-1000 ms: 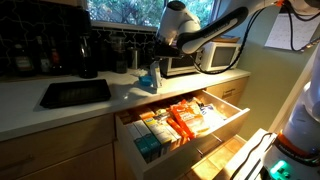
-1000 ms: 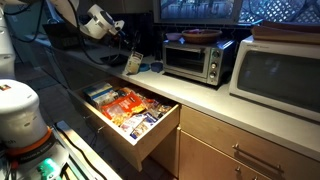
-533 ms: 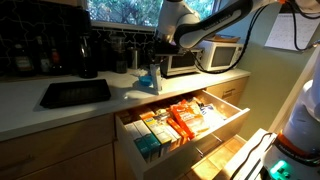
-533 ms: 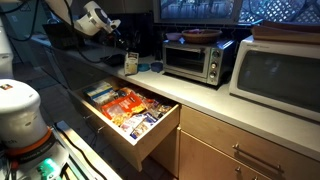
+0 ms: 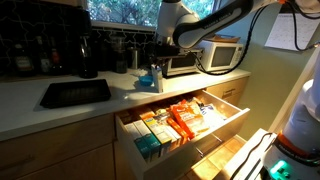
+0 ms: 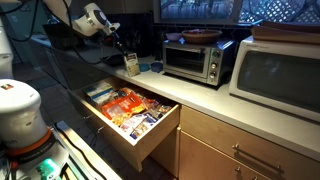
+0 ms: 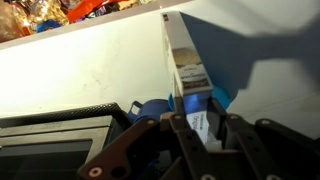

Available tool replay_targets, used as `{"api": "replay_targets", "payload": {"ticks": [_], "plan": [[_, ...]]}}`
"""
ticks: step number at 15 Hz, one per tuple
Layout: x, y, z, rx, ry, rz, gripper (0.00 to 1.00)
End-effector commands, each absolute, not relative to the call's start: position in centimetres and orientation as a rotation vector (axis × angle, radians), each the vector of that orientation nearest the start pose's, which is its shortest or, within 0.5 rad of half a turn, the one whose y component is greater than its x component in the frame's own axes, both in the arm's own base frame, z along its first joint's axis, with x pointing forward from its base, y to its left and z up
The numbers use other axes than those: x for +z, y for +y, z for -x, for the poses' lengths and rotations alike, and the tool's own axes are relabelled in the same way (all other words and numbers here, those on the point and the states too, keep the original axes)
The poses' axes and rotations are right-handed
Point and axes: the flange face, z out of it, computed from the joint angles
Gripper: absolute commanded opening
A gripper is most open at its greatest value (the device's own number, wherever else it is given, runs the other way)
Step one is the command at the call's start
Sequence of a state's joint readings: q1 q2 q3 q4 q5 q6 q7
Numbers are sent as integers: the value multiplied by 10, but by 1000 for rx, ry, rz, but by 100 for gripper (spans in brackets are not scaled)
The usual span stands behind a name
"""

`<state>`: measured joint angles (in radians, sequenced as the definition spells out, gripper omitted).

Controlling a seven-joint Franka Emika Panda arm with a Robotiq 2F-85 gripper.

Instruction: Move a white box from the drawer to the countertop

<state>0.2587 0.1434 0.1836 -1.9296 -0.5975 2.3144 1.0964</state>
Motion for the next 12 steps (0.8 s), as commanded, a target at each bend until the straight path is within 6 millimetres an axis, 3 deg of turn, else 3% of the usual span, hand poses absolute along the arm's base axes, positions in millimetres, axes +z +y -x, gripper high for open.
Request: {"api": "replay_targets", "payload": {"ticks": [1,7,12], "plan": [[417,235,-561,-737,505,3196,7],[419,216,-566,-788,521,3089,7],[415,185,-568,-795,592,2979,7]]}}
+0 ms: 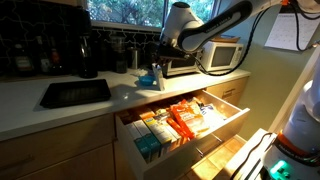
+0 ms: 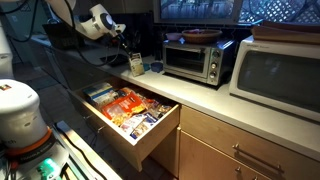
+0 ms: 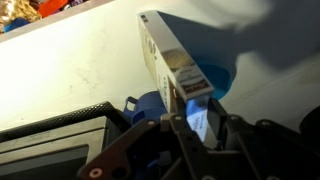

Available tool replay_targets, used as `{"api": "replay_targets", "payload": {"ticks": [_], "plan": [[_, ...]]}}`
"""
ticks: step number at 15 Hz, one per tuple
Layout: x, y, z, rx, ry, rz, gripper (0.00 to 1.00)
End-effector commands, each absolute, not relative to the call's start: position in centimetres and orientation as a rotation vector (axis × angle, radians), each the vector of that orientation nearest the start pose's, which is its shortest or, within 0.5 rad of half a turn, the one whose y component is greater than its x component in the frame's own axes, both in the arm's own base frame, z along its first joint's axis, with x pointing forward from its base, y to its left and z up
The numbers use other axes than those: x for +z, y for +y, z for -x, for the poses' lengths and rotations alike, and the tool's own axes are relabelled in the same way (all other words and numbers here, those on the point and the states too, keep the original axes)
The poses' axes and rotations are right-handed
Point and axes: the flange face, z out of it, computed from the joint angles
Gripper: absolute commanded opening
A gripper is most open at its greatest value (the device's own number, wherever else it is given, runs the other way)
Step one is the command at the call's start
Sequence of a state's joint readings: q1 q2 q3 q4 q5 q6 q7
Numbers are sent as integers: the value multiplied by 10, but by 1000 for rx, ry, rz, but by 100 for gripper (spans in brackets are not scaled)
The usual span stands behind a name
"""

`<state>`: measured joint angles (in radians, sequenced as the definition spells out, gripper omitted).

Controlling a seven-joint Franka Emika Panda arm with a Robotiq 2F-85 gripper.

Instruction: Move a white box from the drawer to the countertop

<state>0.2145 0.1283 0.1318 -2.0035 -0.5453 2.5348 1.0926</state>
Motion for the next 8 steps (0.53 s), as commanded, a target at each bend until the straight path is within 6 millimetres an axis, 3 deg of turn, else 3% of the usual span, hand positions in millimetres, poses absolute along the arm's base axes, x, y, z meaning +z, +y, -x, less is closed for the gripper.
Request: {"api": "replay_targets", "payload": {"ticks": [1,8], "plan": [[415,179,-567,-798,609,2965,7],[413,152,-557,-783,665,2932,7]]}}
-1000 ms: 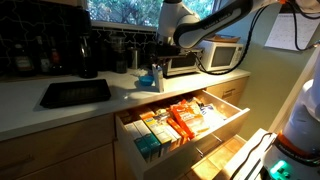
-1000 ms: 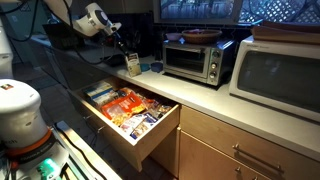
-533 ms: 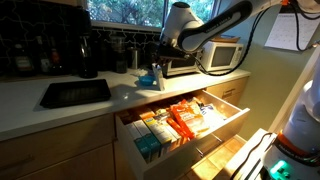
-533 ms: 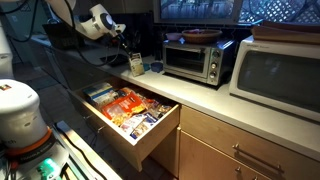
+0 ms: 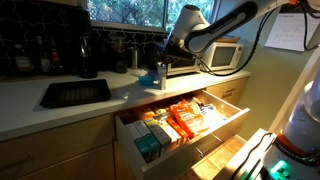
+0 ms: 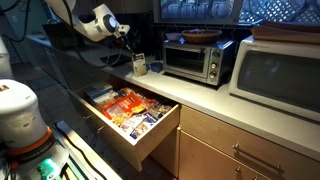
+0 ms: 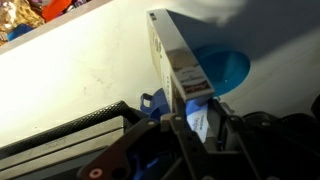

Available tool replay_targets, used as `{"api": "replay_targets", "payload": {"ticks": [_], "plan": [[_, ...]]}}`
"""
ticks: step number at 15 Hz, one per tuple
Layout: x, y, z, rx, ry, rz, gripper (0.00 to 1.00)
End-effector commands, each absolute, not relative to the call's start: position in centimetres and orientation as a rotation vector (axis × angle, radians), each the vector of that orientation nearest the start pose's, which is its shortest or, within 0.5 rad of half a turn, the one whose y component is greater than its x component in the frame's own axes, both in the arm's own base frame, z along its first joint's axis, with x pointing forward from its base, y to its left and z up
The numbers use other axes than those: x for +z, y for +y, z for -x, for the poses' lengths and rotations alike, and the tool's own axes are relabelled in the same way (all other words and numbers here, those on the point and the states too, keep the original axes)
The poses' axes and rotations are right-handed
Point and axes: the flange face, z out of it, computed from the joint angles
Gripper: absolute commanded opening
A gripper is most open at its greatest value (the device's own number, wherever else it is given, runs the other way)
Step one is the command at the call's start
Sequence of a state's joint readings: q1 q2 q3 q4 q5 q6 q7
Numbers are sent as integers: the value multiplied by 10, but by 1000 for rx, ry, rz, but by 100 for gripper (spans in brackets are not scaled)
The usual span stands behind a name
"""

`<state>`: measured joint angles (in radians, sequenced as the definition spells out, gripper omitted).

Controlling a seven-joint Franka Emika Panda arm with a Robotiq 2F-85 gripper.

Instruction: Move a white box from the drawer to the countertop

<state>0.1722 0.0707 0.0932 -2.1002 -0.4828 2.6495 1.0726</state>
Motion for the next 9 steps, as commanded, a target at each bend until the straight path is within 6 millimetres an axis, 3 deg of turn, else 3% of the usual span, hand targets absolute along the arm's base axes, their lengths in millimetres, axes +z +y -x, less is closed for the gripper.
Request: {"api": "replay_targets", "payload": {"ticks": [1,2,4,6,9], "plan": [[412,150,-556,-775,671,2933,7],[412,149,-556,-775,665,2933,15],[413,147,-554,-771,667,2934,51],[412,146,-553,-766,668,2938,58],[411,146,-552,-764,666,2943,83]]}}
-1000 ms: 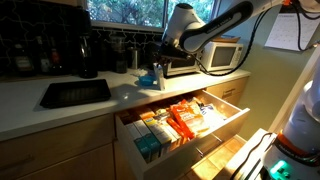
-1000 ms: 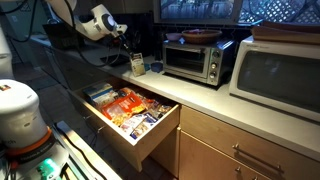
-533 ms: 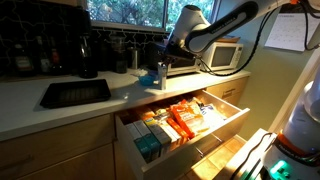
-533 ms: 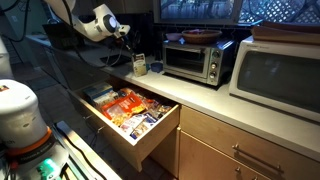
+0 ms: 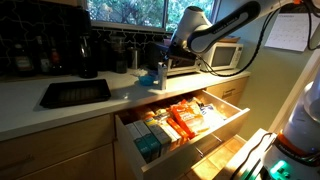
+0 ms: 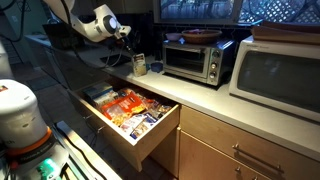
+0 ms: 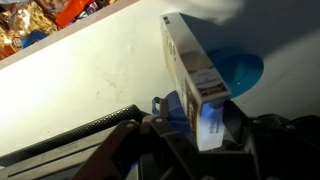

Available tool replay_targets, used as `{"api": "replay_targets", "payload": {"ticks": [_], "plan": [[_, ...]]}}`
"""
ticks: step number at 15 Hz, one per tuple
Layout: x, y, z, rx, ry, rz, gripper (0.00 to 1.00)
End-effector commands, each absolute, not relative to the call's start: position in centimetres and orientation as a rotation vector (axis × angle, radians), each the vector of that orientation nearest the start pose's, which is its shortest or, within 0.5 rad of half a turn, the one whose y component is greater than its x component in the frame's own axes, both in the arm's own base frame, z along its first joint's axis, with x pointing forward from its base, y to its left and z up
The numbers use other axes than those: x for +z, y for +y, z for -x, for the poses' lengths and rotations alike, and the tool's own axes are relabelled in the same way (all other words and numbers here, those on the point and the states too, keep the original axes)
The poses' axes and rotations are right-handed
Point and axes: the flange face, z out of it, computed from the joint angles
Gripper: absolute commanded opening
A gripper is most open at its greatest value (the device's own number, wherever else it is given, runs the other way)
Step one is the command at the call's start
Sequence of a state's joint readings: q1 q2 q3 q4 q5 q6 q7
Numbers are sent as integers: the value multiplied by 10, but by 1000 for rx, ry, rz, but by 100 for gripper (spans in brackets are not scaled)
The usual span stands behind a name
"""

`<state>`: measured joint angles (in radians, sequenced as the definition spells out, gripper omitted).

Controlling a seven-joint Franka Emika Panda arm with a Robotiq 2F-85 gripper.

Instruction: Move a white box from the drawer to the countertop

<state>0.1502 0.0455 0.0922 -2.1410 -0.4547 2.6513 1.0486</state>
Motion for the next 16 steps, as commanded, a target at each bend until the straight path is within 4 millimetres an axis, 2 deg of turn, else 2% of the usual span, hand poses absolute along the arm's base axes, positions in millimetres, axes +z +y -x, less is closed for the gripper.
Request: {"api": "replay_targets", "payload": {"ticks": [1,2,3,10,16], "plan": [[411,145,-551,-765,666,2944,90],[411,145,-550,-761,665,2948,99],[410,145,-549,-759,664,2949,100],[410,142,-544,-768,689,2949,100],[413,133,-549,-813,818,2910,100]]}}
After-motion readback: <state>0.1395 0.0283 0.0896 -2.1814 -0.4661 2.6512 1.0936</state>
